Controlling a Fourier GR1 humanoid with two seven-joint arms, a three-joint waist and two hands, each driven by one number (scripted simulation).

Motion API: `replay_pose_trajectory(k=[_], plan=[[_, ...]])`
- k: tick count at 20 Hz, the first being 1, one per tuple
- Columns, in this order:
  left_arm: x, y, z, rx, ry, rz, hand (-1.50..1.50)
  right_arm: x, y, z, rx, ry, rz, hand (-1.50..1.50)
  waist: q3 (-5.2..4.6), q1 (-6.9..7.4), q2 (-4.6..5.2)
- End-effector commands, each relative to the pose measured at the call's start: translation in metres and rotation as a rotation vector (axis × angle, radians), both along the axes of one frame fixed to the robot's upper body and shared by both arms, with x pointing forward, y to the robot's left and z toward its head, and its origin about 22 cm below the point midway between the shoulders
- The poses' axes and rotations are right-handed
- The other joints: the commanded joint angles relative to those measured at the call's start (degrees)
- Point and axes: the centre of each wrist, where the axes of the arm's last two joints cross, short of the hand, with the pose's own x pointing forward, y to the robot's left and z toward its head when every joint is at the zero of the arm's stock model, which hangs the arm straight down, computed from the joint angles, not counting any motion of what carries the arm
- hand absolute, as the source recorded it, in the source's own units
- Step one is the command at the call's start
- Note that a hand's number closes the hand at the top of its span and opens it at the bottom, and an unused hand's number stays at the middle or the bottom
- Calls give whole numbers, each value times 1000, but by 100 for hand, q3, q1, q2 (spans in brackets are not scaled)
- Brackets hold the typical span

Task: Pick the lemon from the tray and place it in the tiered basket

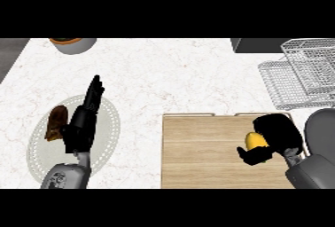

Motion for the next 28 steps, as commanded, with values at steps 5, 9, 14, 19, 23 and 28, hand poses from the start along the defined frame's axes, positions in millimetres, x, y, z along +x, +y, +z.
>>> replay_pose_trajectory(k=[5,9,14,19,23,28], plan=[[9,-12,10,1,19,4,0,-27,-54,12,18,-158,-121,150,30,-21,35],[-4,-5,-4,0,-5,-3,0,-17,-44,49,36,-269,-183,150,28,9,31],[-8,0,-1,14,5,2,0,-24,-60,138,67,-447,-204,150,21,-81,3],[-3,6,4,4,-1,-1,0,-42,-72,209,122,-527,-212,150,24,-68,15],[-4,-1,3,8,9,-9,0,-59,-78,248,137,-533,-259,150,26,-36,23],[2,-10,9,3,7,-36,0,-37,-79,291,271,-563,-313,150,23,90,46]])
